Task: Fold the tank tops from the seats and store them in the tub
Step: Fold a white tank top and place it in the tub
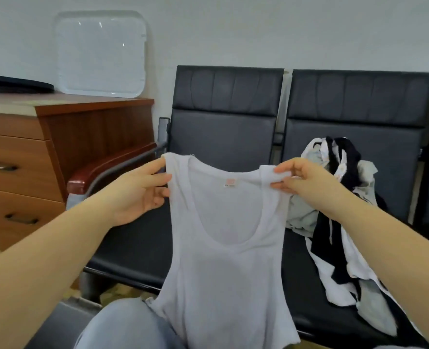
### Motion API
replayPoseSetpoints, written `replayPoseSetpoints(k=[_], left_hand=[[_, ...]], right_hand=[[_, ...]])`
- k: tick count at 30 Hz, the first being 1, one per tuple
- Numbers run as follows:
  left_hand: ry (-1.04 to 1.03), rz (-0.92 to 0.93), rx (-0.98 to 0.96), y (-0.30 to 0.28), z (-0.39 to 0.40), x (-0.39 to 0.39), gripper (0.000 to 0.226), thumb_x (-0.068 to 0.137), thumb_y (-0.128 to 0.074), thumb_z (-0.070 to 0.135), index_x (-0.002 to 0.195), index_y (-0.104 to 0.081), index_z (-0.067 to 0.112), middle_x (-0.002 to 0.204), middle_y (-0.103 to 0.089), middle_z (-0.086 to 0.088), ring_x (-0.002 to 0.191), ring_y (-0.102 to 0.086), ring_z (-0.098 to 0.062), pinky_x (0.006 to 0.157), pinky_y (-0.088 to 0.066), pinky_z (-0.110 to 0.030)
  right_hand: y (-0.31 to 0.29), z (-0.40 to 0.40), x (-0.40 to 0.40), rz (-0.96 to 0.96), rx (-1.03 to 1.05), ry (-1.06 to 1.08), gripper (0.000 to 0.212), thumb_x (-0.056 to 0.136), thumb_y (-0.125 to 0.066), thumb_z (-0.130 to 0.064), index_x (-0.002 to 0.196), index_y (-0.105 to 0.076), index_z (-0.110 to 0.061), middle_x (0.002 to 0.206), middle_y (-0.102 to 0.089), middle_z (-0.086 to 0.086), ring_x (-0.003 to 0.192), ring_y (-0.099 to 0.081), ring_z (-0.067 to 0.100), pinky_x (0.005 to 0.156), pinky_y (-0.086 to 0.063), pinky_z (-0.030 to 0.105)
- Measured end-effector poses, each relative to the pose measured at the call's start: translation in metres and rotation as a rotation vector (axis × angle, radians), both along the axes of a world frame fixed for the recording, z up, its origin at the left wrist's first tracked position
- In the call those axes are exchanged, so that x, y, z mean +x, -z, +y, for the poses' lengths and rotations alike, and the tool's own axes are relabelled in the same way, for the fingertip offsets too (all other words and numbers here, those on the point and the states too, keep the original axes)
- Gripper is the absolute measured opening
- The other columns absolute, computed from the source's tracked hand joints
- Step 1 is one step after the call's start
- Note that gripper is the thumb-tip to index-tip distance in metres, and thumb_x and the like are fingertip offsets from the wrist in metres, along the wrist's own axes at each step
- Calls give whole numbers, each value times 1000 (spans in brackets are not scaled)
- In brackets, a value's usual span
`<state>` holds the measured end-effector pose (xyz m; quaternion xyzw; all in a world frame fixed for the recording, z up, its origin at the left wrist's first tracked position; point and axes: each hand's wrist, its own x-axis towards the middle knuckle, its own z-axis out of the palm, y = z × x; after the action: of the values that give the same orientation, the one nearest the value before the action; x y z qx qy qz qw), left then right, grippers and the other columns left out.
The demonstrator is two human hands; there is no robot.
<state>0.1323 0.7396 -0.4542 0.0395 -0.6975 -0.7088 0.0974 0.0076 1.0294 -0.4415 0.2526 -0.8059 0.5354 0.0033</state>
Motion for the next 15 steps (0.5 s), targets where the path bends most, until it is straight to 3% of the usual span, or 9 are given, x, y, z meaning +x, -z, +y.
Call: replayPoseSetpoints(k=[2,3,4,6,8,11,13,15], left_hand=[[-46,-52,-23,24,4,-20,66,97,-50,9,151,-22,35,125,-62,-1,82,-68,-14,65,-54,-25],[-56,-61,-40,39,5,-30,76,97,-52,7,153,-10,37,129,-61,-1,93,-70,-18,74,-56,-29],[-67,-64,-71,53,8,-40,85,95,-55,6,153,-2,38,130,-60,-1,103,-68,-21,84,-54,-32],[-104,-86,-223,81,13,-57,92,94,-58,9,151,7,40,136,-55,4,119,-58,-20,96,-46,-33],[-114,-135,-369,109,19,-73,94,95,-56,13,149,16,41,142,-42,10,127,-48,-16,99,-43,-34],[-109,-222,-572,143,26,-97,95,94,-60,21,149,16,38,138,-40,6,125,-48,-22,96,-48,-38],[-121,-336,-811,163,30,-110,94,93,-58,38,149,17,30,142,-33,1,132,-37,-27,103,-39,-40],[-99,-378,-1105,187,31,-120,91,92,-41,61,150,17,21,149,-25,-4,137,-28,-26,112,-26,-37]], right_hand=[[28,-18,-18,60,127,57,26,96,-48,-1,114,-58,-17,111,-59,0,85,-58,8,61,-42,1],[44,-26,-25,81,185,62,32,96,-46,-3,124,-54,-17,118,-55,1,93,-56,11,64,-41,1],[60,-34,-32,107,249,55,40,97,-46,-4,134,-46,-17,130,-49,1,108,-54,13,76,-41,3],[92,-49,-40,184,403,47,58,96,-51,-12,149,-26,-17,151,-29,2,135,-36,19,103,-32,19],[125,-63,-44,292,557,56,72,97,-53,-22,153,-9,-15,160,-7,2,146,-13,22,115,-16,27],[174,-76,-51,456,737,66,78,98,-47,-37,153,2,-11,160,12,8,148,6,24,114,12,27],[200,-80,-60,451,805,58,76,99,-35,-45,152,4,-7,160,15,10,148,11,25,108,21,26],[221,-85,-72,418,869,48,85,87,-8,-60,152,6,-7,159,16,10,148,14,23,107,23,27]])
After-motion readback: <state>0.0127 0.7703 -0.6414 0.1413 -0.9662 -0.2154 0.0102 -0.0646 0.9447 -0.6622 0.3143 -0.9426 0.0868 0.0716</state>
